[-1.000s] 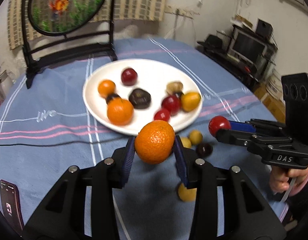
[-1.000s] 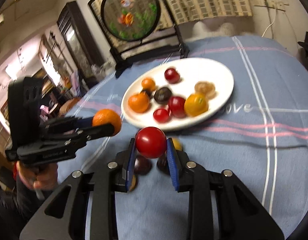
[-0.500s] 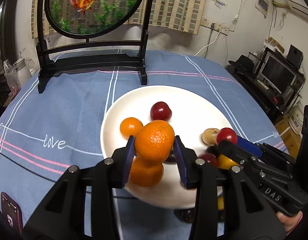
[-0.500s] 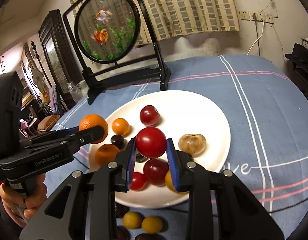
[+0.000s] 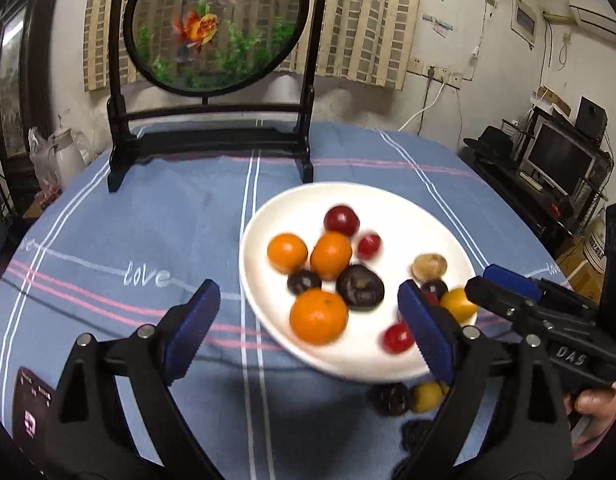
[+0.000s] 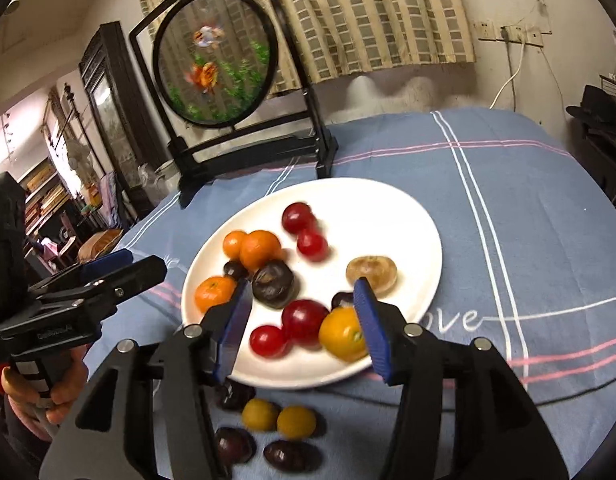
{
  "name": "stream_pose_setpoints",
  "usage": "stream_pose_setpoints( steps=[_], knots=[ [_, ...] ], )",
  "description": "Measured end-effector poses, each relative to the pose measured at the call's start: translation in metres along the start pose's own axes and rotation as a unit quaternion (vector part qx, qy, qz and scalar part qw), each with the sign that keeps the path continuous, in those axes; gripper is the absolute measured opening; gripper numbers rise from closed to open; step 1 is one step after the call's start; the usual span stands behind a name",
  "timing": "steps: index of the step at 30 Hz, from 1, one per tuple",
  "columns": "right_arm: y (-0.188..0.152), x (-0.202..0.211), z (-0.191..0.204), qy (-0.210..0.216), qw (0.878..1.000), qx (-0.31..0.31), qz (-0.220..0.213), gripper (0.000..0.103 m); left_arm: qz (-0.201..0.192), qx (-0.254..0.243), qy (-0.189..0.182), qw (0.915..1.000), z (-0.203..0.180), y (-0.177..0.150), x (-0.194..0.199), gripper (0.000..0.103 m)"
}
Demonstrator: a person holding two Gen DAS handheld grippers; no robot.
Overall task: Organize fruits
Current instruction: 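Carry an orange with the left tool while the right tool carries a red plum onto the plate, then carry a pale yellow fruit with the left tool while the right tool carries a dark plum onto the plate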
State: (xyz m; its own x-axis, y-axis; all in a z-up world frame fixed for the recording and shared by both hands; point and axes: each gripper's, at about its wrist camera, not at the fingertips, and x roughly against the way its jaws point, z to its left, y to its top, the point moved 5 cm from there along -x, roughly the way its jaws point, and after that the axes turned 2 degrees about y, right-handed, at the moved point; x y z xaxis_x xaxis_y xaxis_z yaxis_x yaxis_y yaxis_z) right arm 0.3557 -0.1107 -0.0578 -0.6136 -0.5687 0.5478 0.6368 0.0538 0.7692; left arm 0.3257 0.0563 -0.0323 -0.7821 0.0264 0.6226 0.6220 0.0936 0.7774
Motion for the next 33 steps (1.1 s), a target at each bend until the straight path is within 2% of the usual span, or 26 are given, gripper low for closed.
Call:
stream_pose_setpoints(
  steps=[2,7,12,16,19,24,27,33],
  knots=[
    [-0.007,0.007,0.005,0.009,1.0,0.01,0.004,0.053,0.0,-0.014,-0.001,0.9999,-0.001,-0.01,0.006,0.092],
    [-0.042,0.023,0.011,-0.005,0.998,0.047,0.028,0.053,0.016,-0.045,-0.004,0.9988,-0.008,-0.04,0.017,0.092],
    [-0.073,0.017,0.011,0.002,0.995,0.035,0.092,0.053,0.018,-0.053,-0.034,0.9978,-0.017,-0.052,0.029,0.092],
    [-0.079,0.016,0.017,-0.018,0.992,0.063,0.104,0.052,0.014,-0.066,-0.031,0.9973,-0.023,-0.055,0.033,0.093],
    [-0.084,0.01,0.018,-0.013,0.99,0.066,0.124,0.043,0.015,-0.07,-0.024,0.9971,-0.023,-0.056,0.034,0.093],
    [-0.091,0.006,0.019,-0.016,0.987,0.074,0.143,0.041,0.014,-0.054,-0.02,0.9982,-0.013,-0.053,0.034,0.093],
    [-0.096,0.002,0.019,-0.018,0.985,0.077,0.153,0.033,0.016,-0.047,-0.018,0.9986,-0.009,-0.053,0.033,0.093],
    [-0.092,0.011,0.013,-0.019,0.987,0.066,0.145,0.03,0.024,-0.051,-0.015,0.9983,-0.01,-0.057,0.031,0.093]
  ],
)
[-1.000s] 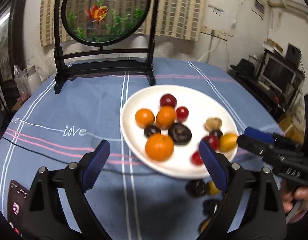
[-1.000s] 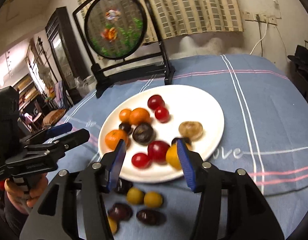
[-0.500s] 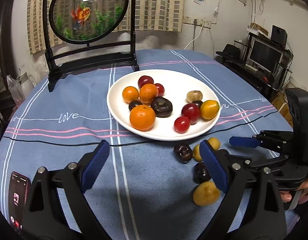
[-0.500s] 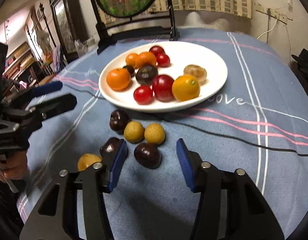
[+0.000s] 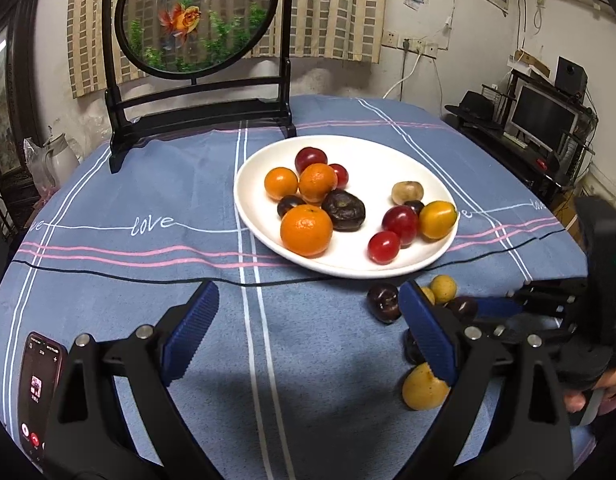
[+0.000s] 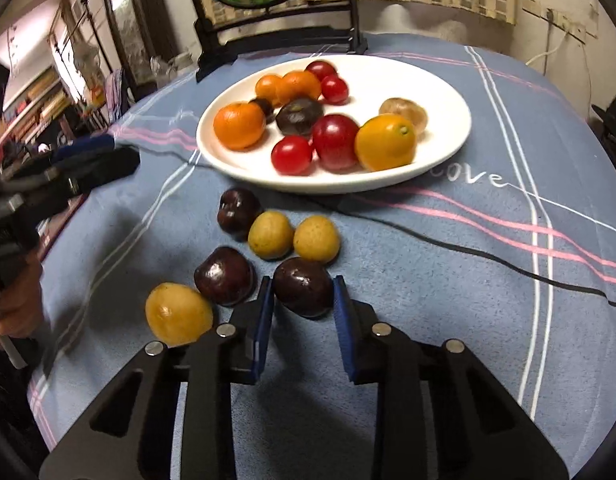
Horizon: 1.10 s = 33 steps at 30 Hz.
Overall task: Organize fruits
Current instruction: 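Carry a pale yellow fruit with the left tool while the right tool carries a dark plum onto the plate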
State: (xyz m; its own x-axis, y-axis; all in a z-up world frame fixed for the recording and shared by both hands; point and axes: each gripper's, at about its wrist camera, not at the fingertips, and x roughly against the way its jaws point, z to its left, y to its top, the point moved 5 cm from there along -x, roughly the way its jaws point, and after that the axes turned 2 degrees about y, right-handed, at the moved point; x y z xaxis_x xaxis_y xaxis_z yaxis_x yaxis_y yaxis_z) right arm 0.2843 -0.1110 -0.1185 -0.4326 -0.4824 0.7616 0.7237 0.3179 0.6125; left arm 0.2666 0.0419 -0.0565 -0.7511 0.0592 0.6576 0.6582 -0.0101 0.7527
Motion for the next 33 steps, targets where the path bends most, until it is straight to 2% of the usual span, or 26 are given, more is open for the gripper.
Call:
stream_pose_setpoints(
  steps=[4,8,11,15,21,26,30,33],
  knots=[
    [0.008,0.016,-0.015,0.0,0.999,-0.034,-0.03,0.03,0.026,-0.027,-0.056,0.9977,-0.018,-0.009,-0.001,0.093],
    [0.009,0.017,-0.023,0.0,0.998,-0.05,-0.032,0.03,0.04,-0.09,-0.066,0.9929,-0.043,-0.026,-0.001,0.093],
    [0.008,0.014,-0.021,-0.001,0.999,-0.046,-0.026,0.03,0.056,-0.108,-0.092,0.9883,-0.056,-0.036,-0.002,0.093],
    [0.006,0.015,-0.018,-0.001,0.999,-0.043,-0.025,0.03,0.069,-0.12,-0.099,0.9853,-0.064,-0.045,-0.005,0.092],
    [0.007,0.014,-0.018,-0.001,0.999,-0.042,-0.024,0.03,0.095,-0.128,-0.113,0.9807,-0.072,-0.053,-0.012,0.073],
    [0.006,0.014,-0.019,-0.003,0.999,-0.041,-0.022,0.03,0.106,-0.131,-0.117,0.9788,-0.074,-0.056,-0.016,0.064],
    [0.006,0.012,-0.018,-0.003,0.999,-0.041,-0.02,0.03,0.117,-0.132,-0.117,0.9774,-0.075,-0.06,-0.021,0.049],
    [0.006,0.012,-0.017,-0.003,0.999,-0.039,-0.019,0.03,0.124,-0.132,-0.12,0.9763,-0.075,-0.063,-0.022,0.046]
  ],
)
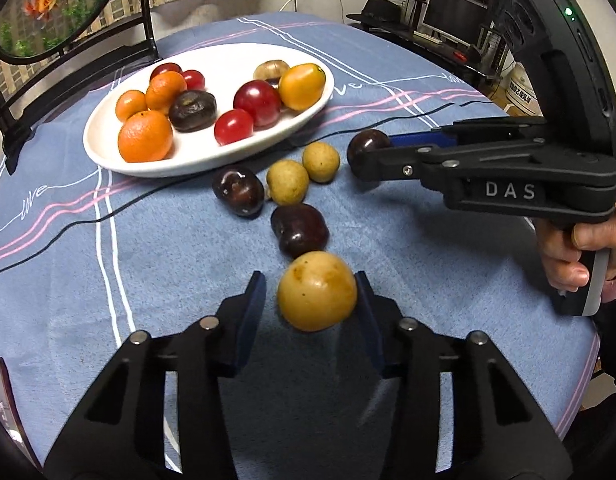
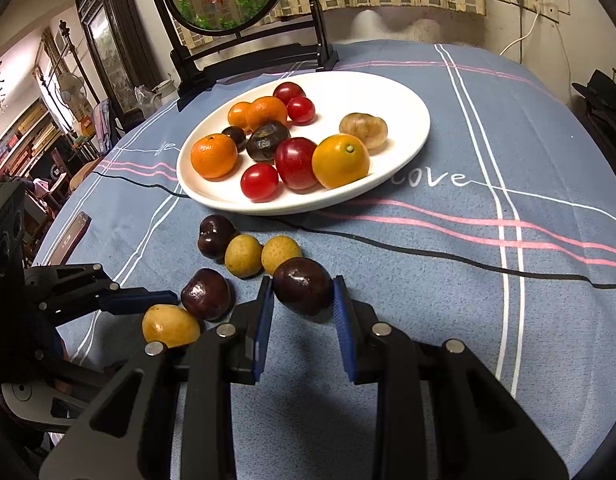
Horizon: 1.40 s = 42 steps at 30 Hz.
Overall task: Organize fruits
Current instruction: 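Carry a pale yellow fruit with the left tool while the right tool carries a dark plum onto the plate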
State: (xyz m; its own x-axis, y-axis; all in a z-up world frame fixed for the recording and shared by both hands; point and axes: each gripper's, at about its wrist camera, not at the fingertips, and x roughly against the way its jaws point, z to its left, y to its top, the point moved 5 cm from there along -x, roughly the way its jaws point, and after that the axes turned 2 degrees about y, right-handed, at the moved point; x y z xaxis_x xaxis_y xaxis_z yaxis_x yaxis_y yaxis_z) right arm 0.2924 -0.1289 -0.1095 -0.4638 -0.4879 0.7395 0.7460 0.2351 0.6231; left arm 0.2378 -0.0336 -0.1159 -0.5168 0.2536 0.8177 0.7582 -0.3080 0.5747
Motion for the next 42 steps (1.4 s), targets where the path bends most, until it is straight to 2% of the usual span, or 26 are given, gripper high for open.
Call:
stream_pose_setpoints(
  steps=[6,19,22,25,29,32,35,39,40,41,42],
  knots=[
    [0.0,0.0,0.001,0.001,1.0,0.001,-0.001,0.03,-0.001,-0.005,-0.005,1.0,-0.004,-0.001,0.001,0.038],
    [0.002,-0.001,-0.005,0.006,1.0,-0.01,0.0,0.03,-0.014,-0.007,-0.003,0.9999,-0.002,0.003,0.008,0.037],
    [0.01,0.011,-0.008,-0.005,1.0,-0.006,-0.028,0.03,-0.034,-0.004,-0.001,0.9994,0.003,0.011,0.018,0.037],
    [0.024,0.029,-0.012,0.001,0.997,-0.018,-0.075,0.03,-0.073,0.034,-0.013,0.9967,0.02,0.031,0.036,0.037],
    [0.048,0.036,-0.015,0.0,0.991,-0.033,-0.126,0.03,-0.113,0.075,0.02,0.9906,0.046,0.067,0.045,0.037],
    [0.067,0.027,-0.016,-0.025,0.989,-0.026,-0.146,0.03,-0.127,0.093,0.058,0.9857,0.065,0.092,0.041,0.037],
    [0.086,0.01,-0.019,-0.037,0.988,-0.025,-0.148,0.03,-0.126,0.117,0.092,0.9808,0.084,0.11,0.025,0.037],
    [0.105,-0.015,-0.022,-0.031,0.989,-0.027,-0.142,0.031,-0.113,0.13,0.112,0.9786,0.096,0.125,0.003,0.037],
    [0.107,-0.018,-0.022,-0.029,0.99,-0.025,-0.137,0.032,-0.113,0.133,0.123,0.9771,0.099,0.127,-0.001,0.04],
    [0.108,-0.024,-0.022,-0.029,0.991,-0.026,-0.13,0.033,-0.113,0.136,0.132,0.9753,0.102,0.125,0.0,0.049],
    [0.107,-0.025,-0.023,-0.031,0.991,-0.027,-0.127,0.033,-0.114,0.14,0.144,0.973,0.105,0.123,0.001,0.073]
  ],
)
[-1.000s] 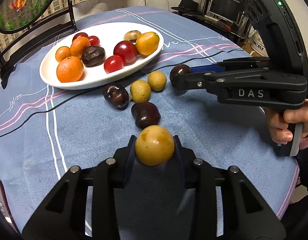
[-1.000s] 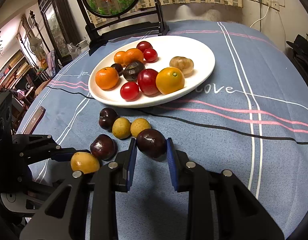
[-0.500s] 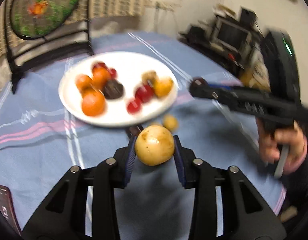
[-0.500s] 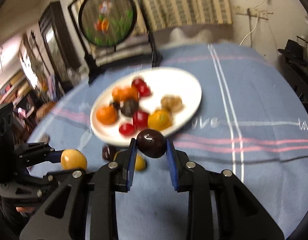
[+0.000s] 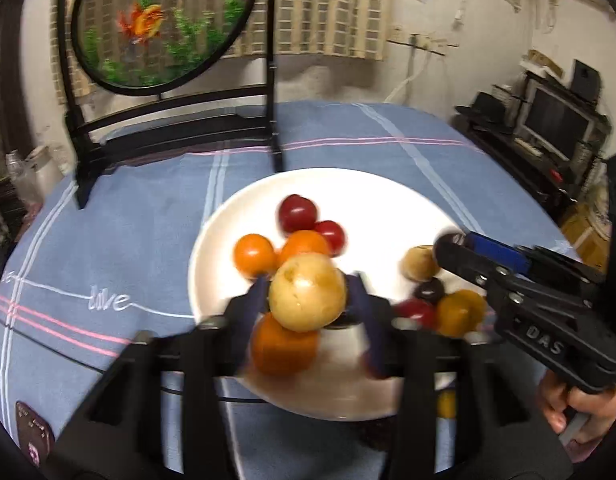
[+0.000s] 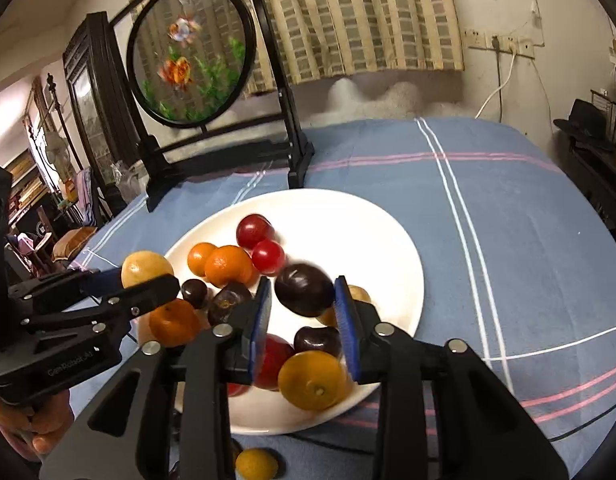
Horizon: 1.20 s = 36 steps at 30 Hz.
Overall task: Organize fruits
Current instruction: 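Carry a pale yellow fruit with the left tool while the right tool carries a dark plum onto the plate, then carry a dark plum with the left tool while the right tool carries a yellow fruit onto the plate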
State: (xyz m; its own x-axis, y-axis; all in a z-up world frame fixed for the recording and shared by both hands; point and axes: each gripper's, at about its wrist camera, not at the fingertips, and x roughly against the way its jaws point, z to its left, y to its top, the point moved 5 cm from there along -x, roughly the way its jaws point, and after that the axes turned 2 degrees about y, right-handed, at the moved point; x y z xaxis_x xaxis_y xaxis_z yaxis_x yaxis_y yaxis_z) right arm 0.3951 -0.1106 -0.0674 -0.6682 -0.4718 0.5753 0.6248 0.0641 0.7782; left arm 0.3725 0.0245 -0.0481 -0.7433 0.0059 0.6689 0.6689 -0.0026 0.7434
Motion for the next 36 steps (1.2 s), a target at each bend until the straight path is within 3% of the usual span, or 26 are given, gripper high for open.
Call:
stream_pose_setpoints(
  steps=[2,6,9,17,26,30,36],
  knots=[
    [-0.003,0.006,-0.002,-0.001,1.0,-0.008,0.003,0.034,-0.021,0.003,0.016,0.9997,0.007,-0.002,0.012,0.079],
    [-0.01,0.035,0.004,0.026,1.0,-0.01,-0.006,0.035,-0.023,0.023,0.015,0.9994,0.023,-0.013,0.028,0.088],
    [-0.029,0.052,0.016,0.059,0.998,0.008,0.009,0.035,-0.006,0.043,0.013,0.999,0.034,-0.029,0.033,0.088],
    [-0.08,0.043,0.025,0.056,0.993,0.027,0.101,0.035,0.013,0.049,-0.001,0.9987,0.035,-0.062,0.045,0.089],
    [-0.091,0.033,0.031,0.037,0.989,0.053,0.133,0.035,0.004,0.034,0.004,0.9994,0.03,-0.063,0.052,0.089],
    [-0.092,0.028,0.033,0.016,0.989,0.077,0.127,0.034,0.008,0.029,0.005,0.9995,0.027,-0.064,0.051,0.089],
    [-0.094,0.022,0.032,0.009,0.988,0.084,0.131,0.025,0.004,0.02,0.018,0.9996,0.026,-0.064,0.052,0.089]
  ],
)
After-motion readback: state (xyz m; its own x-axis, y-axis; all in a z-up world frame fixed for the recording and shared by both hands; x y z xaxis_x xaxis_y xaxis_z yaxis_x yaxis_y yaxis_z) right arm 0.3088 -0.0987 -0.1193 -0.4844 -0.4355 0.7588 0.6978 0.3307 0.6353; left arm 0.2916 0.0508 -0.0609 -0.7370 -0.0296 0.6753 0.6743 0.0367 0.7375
